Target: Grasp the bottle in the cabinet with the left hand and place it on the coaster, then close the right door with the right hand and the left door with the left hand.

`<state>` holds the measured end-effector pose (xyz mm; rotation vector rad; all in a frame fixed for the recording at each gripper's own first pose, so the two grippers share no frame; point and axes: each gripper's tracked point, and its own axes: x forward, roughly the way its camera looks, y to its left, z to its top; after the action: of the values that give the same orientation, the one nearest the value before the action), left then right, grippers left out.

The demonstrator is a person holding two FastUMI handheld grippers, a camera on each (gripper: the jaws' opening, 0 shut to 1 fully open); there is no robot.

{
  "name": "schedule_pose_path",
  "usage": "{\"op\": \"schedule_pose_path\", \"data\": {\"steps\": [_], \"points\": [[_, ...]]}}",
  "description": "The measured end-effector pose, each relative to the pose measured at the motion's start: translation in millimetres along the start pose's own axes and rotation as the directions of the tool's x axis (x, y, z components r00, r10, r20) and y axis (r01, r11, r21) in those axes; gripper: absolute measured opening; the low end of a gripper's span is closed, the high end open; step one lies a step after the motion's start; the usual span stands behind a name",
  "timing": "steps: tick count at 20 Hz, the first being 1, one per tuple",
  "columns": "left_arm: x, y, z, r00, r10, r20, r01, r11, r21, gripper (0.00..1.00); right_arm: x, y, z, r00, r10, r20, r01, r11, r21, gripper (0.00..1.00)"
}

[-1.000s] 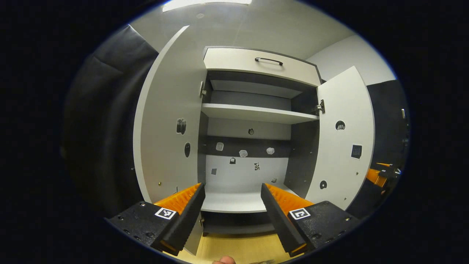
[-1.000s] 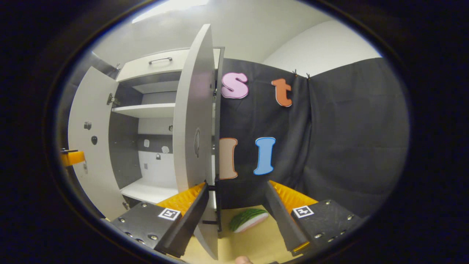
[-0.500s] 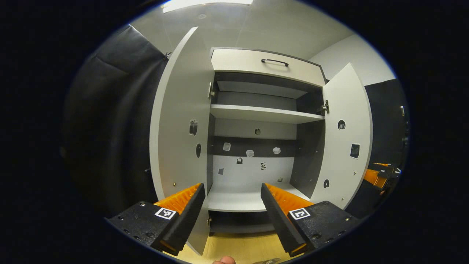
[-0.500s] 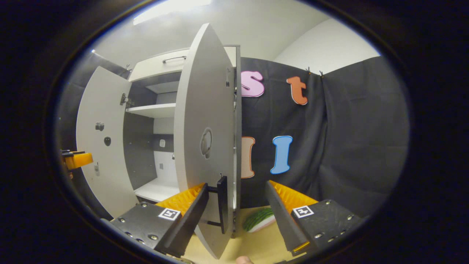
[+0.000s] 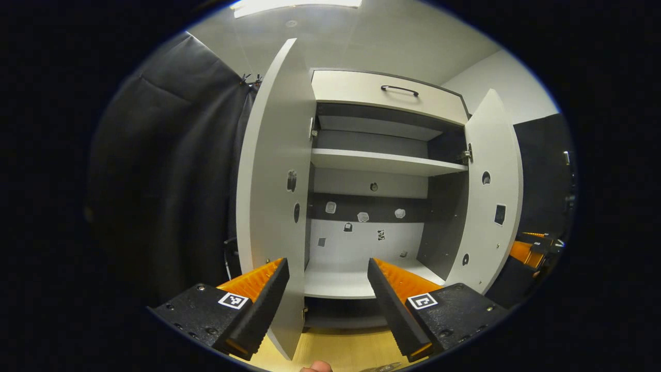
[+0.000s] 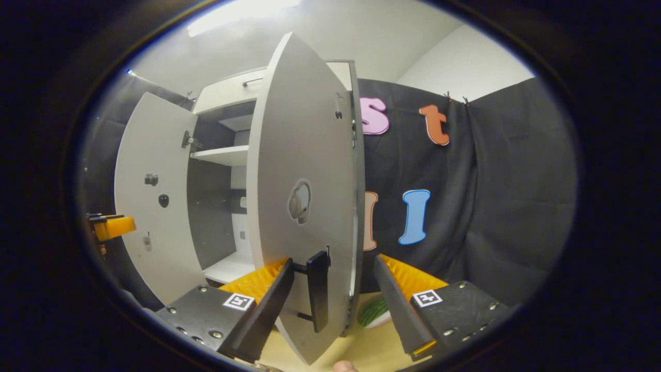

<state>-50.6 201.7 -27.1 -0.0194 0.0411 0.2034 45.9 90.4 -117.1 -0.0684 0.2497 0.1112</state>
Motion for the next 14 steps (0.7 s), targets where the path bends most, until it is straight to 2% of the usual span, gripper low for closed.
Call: {"op": "schedule_pose_path", "data": {"steps": [2, 3, 6, 9, 10, 11, 13, 14], "points": [[-3, 5, 1, 1.000, 0.009, 0.003, -0.009, 1.000, -0.005, 1.00, 5, 9, 1, 1.000, 0.015, 0.002, -0.015, 1.000, 0.000, 0.96], [-4, 8, 2, 1.000, 0.013, 0.006, -0.013, 1.000, -0.006, 0.96, 7, 13, 1, 1.000, 0.022, 0.002, -0.022, 1.000, 0.002, 0.96], [-6, 20, 2, 0.999, 0.034, 0.007, -0.034, 0.999, 0.001, 0.96, 12, 27, -1, 0.999, 0.042, -0.001, -0.042, 0.999, 0.017, 0.96], [-9, 22, 5, 1.000, 0.023, 0.009, -0.023, 1.000, -0.019, 0.92, 19, 42, -3, 0.997, 0.073, -0.005, -0.073, 0.997, 0.028, 0.96], [-10, 22, 5, 1.000, 0.020, 0.008, -0.020, 1.000, -0.024, 0.94, 22, 49, -3, 0.996, 0.088, -0.008, -0.088, 0.996, 0.035, 0.93], [-11, 23, 6, 1.000, 0.015, 0.009, -0.015, 0.999, -0.029, 0.94, 24, 51, -2, 0.995, 0.099, -0.010, -0.098, 0.994, 0.039, 0.96], [-13, 23, 9, 1.000, 0.007, 0.013, -0.007, 0.999, -0.034, 0.92, 29, 58, -2, 0.994, 0.110, -0.012, -0.109, 0.993, 0.035, 0.96], [-14, 24, 10, 1.000, 0.009, 0.016, -0.008, 0.999, -0.033, 0.96, 29, 63, -4, 0.994, 0.113, -0.014, -0.112, 0.993, 0.033, 0.96]]}}
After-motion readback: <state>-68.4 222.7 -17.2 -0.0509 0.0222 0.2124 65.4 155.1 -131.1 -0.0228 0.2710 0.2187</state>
